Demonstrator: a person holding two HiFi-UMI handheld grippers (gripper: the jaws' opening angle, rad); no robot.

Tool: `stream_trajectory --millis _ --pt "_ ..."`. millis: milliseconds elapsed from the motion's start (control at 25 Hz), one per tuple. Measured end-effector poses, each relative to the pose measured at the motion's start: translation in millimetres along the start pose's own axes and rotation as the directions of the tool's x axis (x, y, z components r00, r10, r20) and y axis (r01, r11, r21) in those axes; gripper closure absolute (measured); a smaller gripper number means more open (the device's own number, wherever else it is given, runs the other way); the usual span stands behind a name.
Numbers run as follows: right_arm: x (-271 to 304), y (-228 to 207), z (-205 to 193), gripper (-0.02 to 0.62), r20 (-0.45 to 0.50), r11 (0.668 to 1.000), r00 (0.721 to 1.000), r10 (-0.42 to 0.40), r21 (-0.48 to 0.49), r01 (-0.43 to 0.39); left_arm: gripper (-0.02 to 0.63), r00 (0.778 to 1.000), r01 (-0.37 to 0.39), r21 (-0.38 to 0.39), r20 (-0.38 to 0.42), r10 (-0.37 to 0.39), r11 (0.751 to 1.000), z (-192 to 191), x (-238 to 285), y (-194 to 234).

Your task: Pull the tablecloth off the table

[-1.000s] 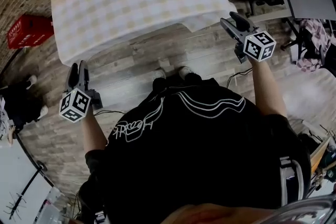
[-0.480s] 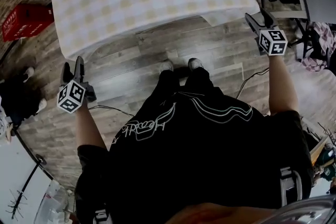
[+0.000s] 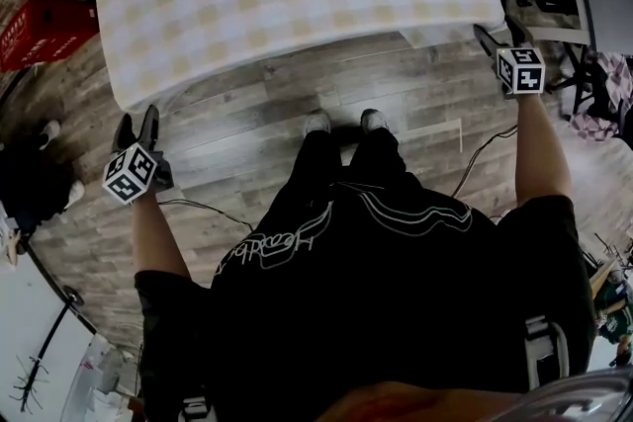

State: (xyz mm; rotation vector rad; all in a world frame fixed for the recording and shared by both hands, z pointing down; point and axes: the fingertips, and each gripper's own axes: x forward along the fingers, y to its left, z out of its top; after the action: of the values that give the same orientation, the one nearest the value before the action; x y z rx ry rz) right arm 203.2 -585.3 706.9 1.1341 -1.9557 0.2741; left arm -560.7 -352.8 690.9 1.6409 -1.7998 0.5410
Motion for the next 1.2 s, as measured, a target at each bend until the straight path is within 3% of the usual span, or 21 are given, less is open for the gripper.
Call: stream_trajectory --millis 120,320,480,640,920,1200 --pt "7.8 -11.8 -3.3 0.278 0.002 1.0 1.0 0.002 0.012 -0.002 0.299 1.0 0.018 0.039 -0.004 -0.018 0.999 1.9 11.2 -14.0" --pt "10.5 44.4 28.8 0.281 -0.001 1.0 1.0 0.0 0.02 0.0 0.309 1.0 0.026 0.03 0.018 -0.026 0.999 7.2 12.6 48.2" --pt "11.4 38.5 25.9 0.282 0.016 0.997 1.0 -0.013 0.079 0.012 0.452 0.999 0.032 0.031 0.006 -0.032 0.999 8.0 16.6 39.8" --pt "10.9 47.6 27.2 0.314 0.031 0.989 0.999 -0.024 0.144 0.019 0.585 0.998 0.06 -0.03 0.016 -0.06 0.998 9.1 17.1 39.1" --pt "6.4 69.3 31.4 0.502 0.057 0.99 0.998 0.002 0.141 -0.01 0.6 0.999 0.049 -0.022 0.0 -0.049 0.999 2.7 10.9 39.1" --pt "2.1 69.8 35.2 0.535 0.036 0.98 0.999 -0.034 0.198 0.026 0.601 0.999 0.041 -0.052 0.02 -0.04 0.998 4.3 -0.8 34.9"
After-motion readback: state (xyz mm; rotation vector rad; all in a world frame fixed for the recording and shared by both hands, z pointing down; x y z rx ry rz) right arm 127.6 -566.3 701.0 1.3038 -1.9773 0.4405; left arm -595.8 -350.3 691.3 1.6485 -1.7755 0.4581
